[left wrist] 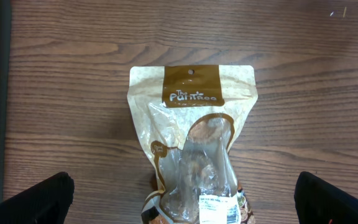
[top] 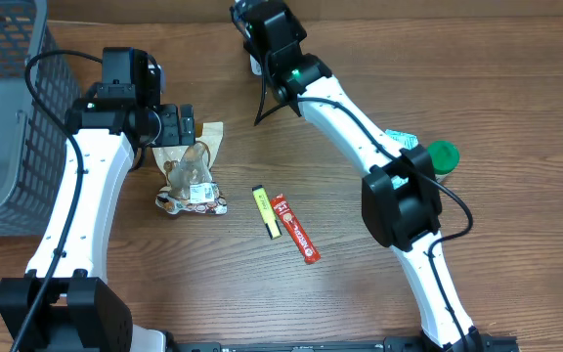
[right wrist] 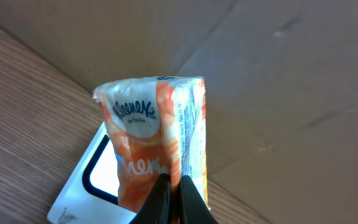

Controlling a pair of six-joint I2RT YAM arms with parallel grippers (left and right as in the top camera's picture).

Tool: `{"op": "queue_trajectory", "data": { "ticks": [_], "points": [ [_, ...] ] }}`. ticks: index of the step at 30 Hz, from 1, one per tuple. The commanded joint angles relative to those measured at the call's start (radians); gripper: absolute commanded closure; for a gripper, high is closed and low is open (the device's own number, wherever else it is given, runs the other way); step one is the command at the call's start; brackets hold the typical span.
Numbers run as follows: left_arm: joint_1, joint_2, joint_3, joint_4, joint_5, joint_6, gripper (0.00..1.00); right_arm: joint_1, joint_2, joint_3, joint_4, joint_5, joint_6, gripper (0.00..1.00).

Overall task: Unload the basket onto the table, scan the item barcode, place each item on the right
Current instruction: 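Carry the Kleenex pack right and release it on the table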

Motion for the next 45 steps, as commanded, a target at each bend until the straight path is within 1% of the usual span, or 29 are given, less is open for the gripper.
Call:
{"op": "queue_trajectory", "data": {
  "ticks": [1, 8, 12, 15, 18, 20, 22, 25, 30, 33, 36, 39, 44, 45],
  "points": [
    [-0.003, 0.003, 0.017, 0.001, -0.005, 0.005, 0.00, -0.006, 0.012, 0.011, 0.036, 0.019, -0.030, 0.96],
    [-0.003, 0.003, 0.017, 0.001, -0.005, 0.005, 0.00, -0.031, 0.042, 0.011, 0.029, 0.026, -0.026, 0.96],
    [-0.003, 0.003, 0.017, 0.001, -0.005, 0.005, 0.00, -0.040, 0.035, 0.011, 0.017, 0.027, 0.032, 0.96],
    [-0.003, 0.003, 0.017, 0.001, -0.005, 0.005, 0.00, -0.039, 0.006, 0.012, 0.010, 0.086, 0.035, 0.96],
    [-0.003, 0.003, 0.017, 0.001, -0.005, 0.005, 0.00, -0.038, -0.054, 0.012, -0.018, 0.159, 0.092, 0.96],
    [-0.003, 0.003, 0.017, 0.001, -0.005, 0.005, 0.00, -0.038, -0.113, 0.012, -0.087, 0.172, 0.138, 0.96],
    [-0.003, 0.003, 0.017, 0.001, -0.005, 0.005, 0.00, -0.038, -0.181, 0.012, -0.196, 0.171, 0.200, 0.96],
    [-0.003, 0.003, 0.017, 0.001, -0.005, 0.005, 0.00, -0.040, -0.278, 0.012, -0.415, 0.146, 0.333, 0.96],
    [-0.003, 0.003, 0.017, 0.001, -0.005, 0.005, 0.00, -0.088, -0.388, 0.012, -0.847, -0.028, 0.567, 0.96],
    [-0.003, 0.003, 0.017, 0.001, -0.005, 0.005, 0.00, -0.137, -0.398, 0.012, -1.109, -0.130, 0.677, 0.92],
    [-0.003, 0.003, 0.017, 0.001, -0.005, 0.005, 0.00, -0.196, -0.388, -0.004, -1.297, -0.235, 0.763, 0.92],
    [-0.003, 0.003, 0.017, 0.001, -0.005, 0.005, 0.00, -0.249, -0.388, -0.075, -1.339, -0.307, 0.811, 0.93],
    [-0.003, 0.003, 0.017, 0.001, -0.005, 0.005, 0.00, -0.293, -0.388, -0.241, -1.317, -0.309, 0.811, 0.92],
    [-0.003, 0.003, 0.017, 0.001, -0.005, 0.005, 0.00, -0.298, -0.388, -0.282, -1.303, -0.309, 0.811, 0.91]
  ]
}}
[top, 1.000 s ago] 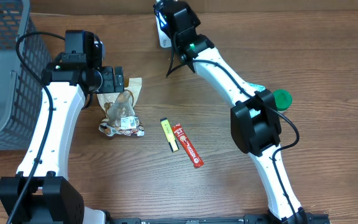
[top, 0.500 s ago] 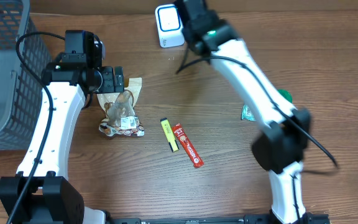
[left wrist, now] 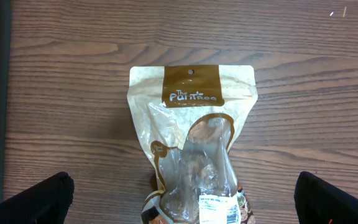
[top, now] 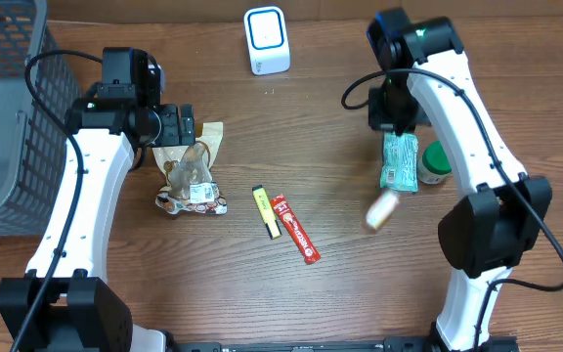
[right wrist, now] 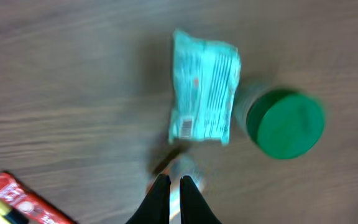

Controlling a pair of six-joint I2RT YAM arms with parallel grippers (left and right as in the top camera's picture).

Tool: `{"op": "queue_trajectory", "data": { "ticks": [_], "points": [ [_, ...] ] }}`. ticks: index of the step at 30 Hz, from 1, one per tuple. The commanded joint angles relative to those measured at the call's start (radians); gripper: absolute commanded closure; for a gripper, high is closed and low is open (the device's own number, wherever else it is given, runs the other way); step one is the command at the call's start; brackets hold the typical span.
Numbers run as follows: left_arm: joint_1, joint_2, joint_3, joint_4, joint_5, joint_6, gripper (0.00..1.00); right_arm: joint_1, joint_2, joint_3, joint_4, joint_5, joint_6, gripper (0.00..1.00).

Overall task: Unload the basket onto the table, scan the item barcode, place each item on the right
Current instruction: 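Carry the Kleenex pack right and release it on the table, then move the right gripper to the red Nescafe stick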

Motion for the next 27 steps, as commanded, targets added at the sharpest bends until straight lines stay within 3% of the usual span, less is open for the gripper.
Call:
{"op": "queue_trajectory", "data": {
  "ticks": [1, 8, 16, 27],
  "points": [
    [-0.003, 0.003, 0.017, 0.001, -0.005, 0.005, 0.00, -0.005, 0.009, -0.107, 0.032, -0.042, 0.039, 0.86],
    [-0.003, 0.003, 0.017, 0.001, -0.005, 0.005, 0.00, -0.004, 0.009, -0.204, 0.081, -0.089, 0.039, 0.66],
    [-0.003, 0.003, 0.017, 0.001, -0.005, 0.005, 0.00, 0.035, 0.009, -0.251, 0.103, -0.433, 0.039, 0.64],
    [-0.003, 0.003, 0.017, 0.001, -0.005, 0.005, 0.00, 0.275, 0.009, -0.391, 0.177, -0.431, 0.016, 0.63]
  ]
}}
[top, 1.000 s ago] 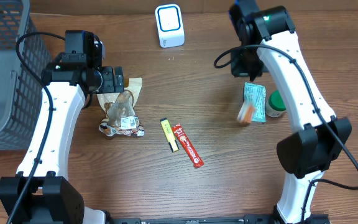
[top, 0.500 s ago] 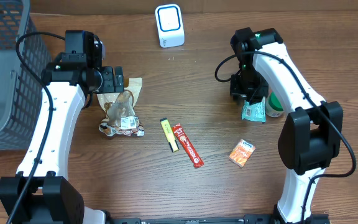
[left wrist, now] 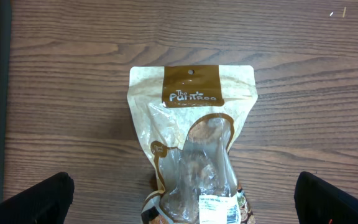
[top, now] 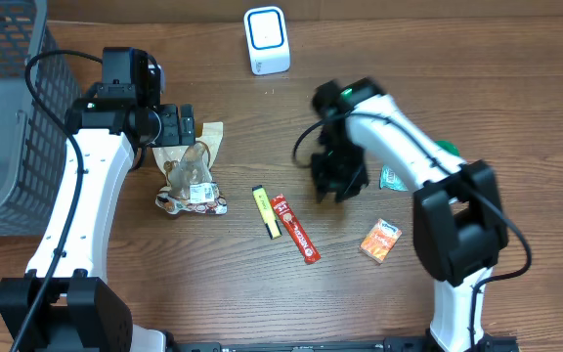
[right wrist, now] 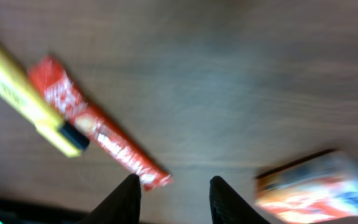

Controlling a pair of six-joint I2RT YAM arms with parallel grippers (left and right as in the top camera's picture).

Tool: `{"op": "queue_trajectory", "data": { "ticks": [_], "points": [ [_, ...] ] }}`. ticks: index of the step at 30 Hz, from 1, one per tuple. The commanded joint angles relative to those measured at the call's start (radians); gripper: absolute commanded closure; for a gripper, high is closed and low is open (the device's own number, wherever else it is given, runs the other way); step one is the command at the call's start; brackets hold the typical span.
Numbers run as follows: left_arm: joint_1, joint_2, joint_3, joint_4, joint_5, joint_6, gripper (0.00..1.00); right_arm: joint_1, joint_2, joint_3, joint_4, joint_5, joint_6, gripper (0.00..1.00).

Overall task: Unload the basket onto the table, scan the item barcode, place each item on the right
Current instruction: 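Move the right gripper to the red Nescafe stick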

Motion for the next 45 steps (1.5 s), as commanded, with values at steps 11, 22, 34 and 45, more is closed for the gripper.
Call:
{"op": "queue_trajectory", "data": {
  "ticks": [11, 22, 34, 45],
  "points": [
    [-0.003, 0.003, 0.017, 0.001, -0.005, 0.005, 0.00, 0.279, -0.010, -0.029, 0.033, -0.018, 0.021, 0.10],
    [-0.003, 0.003, 0.017, 0.001, -0.005, 0.005, 0.00, 0.348, -0.010, -0.029, 0.109, -0.018, 0.034, 0.00],
    [-0.003, 0.003, 0.017, 0.001, -0.005, 0.005, 0.00, 0.346, -0.010, -0.029, 0.417, -0.018, 0.034, 0.00],
    [-0.003, 0.003, 0.017, 0.000, -0.005, 0.005, 0.00, 0.346, -0.010, -0.029, 0.557, -0.018, 0.034, 0.00]
  ]
}}
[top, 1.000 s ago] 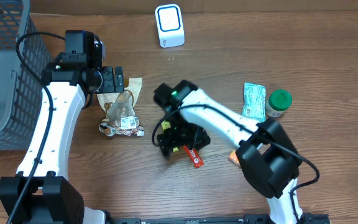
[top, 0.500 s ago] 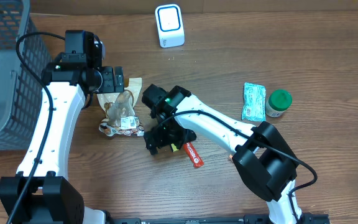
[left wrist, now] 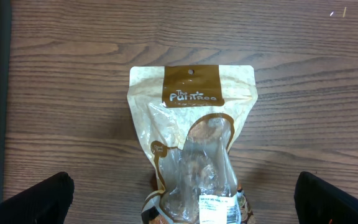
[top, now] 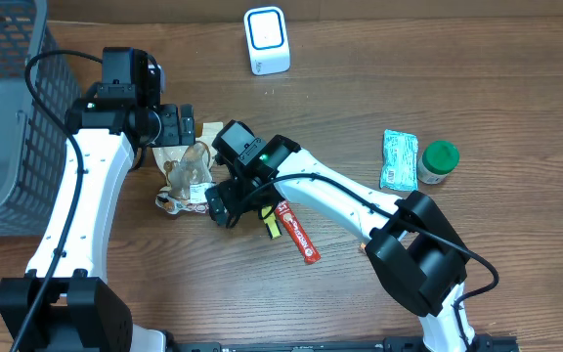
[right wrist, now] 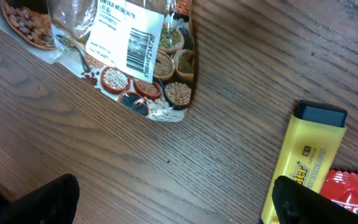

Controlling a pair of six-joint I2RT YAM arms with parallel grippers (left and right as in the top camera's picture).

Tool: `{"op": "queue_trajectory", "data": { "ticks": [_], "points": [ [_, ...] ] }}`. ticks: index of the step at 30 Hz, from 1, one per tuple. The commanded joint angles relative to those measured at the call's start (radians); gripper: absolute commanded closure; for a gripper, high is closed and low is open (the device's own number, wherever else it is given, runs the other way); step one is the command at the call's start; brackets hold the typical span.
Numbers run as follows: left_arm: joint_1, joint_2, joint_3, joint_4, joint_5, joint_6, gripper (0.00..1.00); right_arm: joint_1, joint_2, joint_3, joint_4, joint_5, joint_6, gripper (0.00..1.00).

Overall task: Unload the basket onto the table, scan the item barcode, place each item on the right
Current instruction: 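Move the right gripper to the red Nescafe stick, then close the right gripper on the end of the Nescafe stick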

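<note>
A tan and brown snack pouch lies flat left of centre, its barcode label facing up at the near end. My left gripper hangs open above the pouch, one finger on each side of it. My right gripper is wide open low over bare wood, between the pouch's near end and a yellow highlighter. In the overhead view it sits just right of the pouch. The white and blue scanner stands at the far edge.
A red packet lies beside the highlighter. A teal packet and a green-lidded jar sit at the right. A grey mesh basket fills the left edge.
My right gripper was over the red packet and highlighter near the middle; it is now further left by the pouch's near end, with its jaws wider apart. The left arm and pouch have not moved.
My right gripper was shut on an orange tissue pack held at the scanner. Then it was over the teal packet and jar, the pack blurred below it. Then the pack lay at the right front and the gripper was open. Now it is by the pouch.
</note>
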Motion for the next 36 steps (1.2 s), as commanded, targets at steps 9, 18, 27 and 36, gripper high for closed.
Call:
{"op": "queue_trajectory", "data": {
  "ticks": [9, 18, 27, 36],
  "points": [
    [-0.003, 0.003, 0.017, 0.001, -0.005, 0.005, 0.00, -0.003, -0.010, -0.002, 0.008, -0.006, 0.006, 0.00],
    [-0.003, 0.003, 0.017, 0.001, -0.005, 0.005, 0.00, -0.003, -0.010, -0.002, 0.008, -0.006, 0.006, 0.00],
    [-0.003, 0.003, 0.017, 0.001, -0.005, 0.005, 0.00, -0.003, -0.010, -0.002, 0.008, -0.006, 0.006, 0.00],
    [-0.003, 0.003, 0.017, 0.001, -0.005, 0.005, 0.00, -0.003, -0.010, -0.002, 0.059, 0.072, 0.006, 0.00]
  ]
}}
